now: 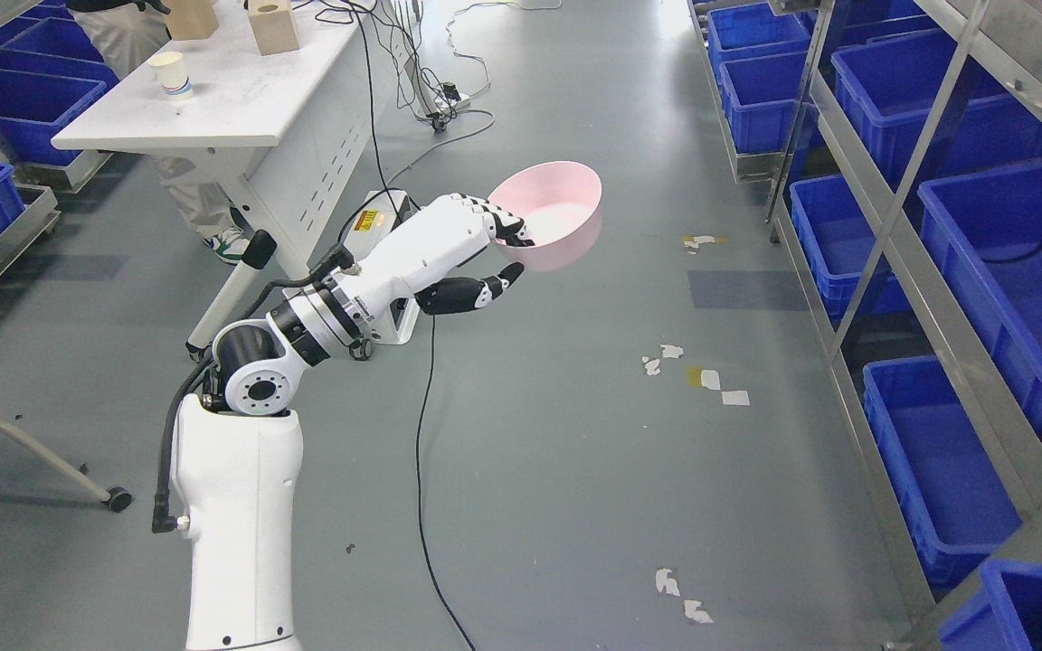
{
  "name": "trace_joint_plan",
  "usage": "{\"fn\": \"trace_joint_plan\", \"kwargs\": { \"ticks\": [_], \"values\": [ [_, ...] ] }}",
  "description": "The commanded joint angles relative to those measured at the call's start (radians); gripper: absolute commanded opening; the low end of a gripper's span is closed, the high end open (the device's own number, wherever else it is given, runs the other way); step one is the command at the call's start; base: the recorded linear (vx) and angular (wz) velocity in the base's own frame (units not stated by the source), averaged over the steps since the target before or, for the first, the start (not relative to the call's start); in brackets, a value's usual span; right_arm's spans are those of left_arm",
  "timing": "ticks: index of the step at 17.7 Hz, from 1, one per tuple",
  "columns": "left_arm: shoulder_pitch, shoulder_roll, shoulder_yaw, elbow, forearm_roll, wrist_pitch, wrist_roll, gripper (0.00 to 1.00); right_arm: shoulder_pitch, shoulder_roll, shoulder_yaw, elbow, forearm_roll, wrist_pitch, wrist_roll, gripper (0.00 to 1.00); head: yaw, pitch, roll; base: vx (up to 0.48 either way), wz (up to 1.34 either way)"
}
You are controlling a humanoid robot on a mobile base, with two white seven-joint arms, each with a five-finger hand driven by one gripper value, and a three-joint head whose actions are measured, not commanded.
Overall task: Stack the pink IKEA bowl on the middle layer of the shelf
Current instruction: 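Hold the pink bowl raised in the left hand while driving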
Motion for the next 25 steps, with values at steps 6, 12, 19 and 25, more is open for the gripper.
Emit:
{"fn": "trace_joint_plan", "kwargs": {
  "ticks": [6, 12, 19, 25],
  "values": [
    [0.052, 0.017, 0.002, 0.011, 0.0, 0.0, 0.005, 0.01, 0.015, -0.017, 0.0, -0.017, 0.0, 0.0, 0.0, 1.0, 0.0, 0.0, 0.0, 0.284, 0.04],
    [0.076, 0.017, 0.044, 0.011, 0.002, 0.0, 0.005, 0.02, 0.015, -0.017, 0.0, -0.017, 0.0, 0.0, 0.0, 1.0, 0.0, 0.0, 0.0, 0.285, 0.05],
    [0.08, 0.017, 0.044, 0.01, 0.008, 0.0, 0.005, 0.02, 0.015, -0.017, 0.0, -0.017, 0.0, 0.0, 0.0, 1.0, 0.0, 0.0, 0.0, 0.286, 0.08],
    [0.073, 0.017, 0.038, 0.007, 0.009, 0.0, 0.0, 0.02, 0.015, -0.017, 0.0, -0.017, 0.0, 0.0, 0.0, 1.0, 0.0, 0.0, 0.0, 0.331, 0.04]
  ]
}}
